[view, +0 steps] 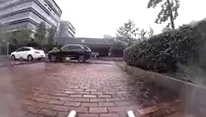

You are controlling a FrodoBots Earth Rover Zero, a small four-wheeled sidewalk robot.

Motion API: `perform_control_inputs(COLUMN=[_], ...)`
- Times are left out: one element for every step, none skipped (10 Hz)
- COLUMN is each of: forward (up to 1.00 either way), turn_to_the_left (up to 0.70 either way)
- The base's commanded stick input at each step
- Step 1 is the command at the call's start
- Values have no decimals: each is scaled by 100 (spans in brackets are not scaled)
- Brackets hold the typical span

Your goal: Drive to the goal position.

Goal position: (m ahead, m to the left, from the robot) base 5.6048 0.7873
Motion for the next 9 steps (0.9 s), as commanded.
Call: perform_control_inputs(forward=[70, 70, 70, 70, 70, 70, 70, 70, 70], turn_to_the_left=[0, 0, 0, 0, 0, 0, 0, 0, 0])
